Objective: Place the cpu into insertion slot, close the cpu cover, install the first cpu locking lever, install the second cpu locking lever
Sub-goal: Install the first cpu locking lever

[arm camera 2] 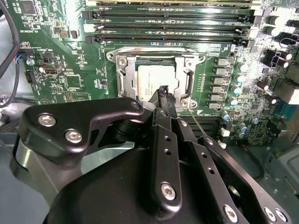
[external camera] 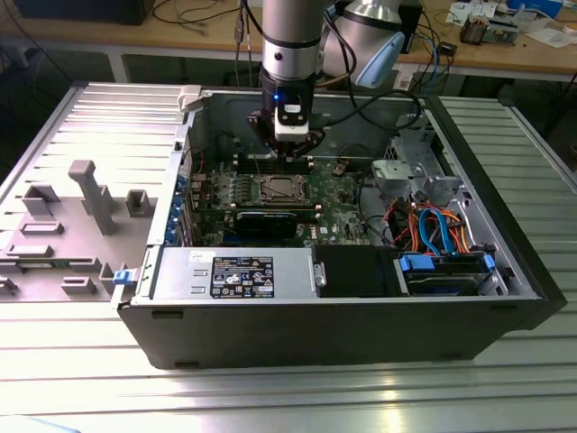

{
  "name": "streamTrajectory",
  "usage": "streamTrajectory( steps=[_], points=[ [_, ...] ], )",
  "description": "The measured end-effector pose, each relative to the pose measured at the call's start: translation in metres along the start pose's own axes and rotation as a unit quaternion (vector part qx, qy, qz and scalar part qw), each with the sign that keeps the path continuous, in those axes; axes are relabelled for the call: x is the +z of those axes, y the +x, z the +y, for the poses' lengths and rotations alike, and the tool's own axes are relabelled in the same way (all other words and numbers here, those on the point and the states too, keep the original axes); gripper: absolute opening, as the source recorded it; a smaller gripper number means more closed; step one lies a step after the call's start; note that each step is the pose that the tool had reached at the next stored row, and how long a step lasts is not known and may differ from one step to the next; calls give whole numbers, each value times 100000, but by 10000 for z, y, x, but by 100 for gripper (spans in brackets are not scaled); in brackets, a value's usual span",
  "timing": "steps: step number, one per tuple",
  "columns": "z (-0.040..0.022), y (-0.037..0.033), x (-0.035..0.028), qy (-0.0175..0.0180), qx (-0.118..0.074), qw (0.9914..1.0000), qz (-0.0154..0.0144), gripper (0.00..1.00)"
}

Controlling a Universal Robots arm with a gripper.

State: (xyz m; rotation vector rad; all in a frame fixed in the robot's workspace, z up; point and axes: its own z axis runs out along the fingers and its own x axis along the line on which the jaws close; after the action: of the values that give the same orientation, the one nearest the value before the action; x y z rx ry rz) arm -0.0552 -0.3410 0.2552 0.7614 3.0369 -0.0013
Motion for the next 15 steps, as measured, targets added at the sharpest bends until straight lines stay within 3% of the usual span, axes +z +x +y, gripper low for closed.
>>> streamTrajectory(
  steps=[15],
  points=[
    [0,0,0,-30,-2538,99968,2,11]
  ],
)
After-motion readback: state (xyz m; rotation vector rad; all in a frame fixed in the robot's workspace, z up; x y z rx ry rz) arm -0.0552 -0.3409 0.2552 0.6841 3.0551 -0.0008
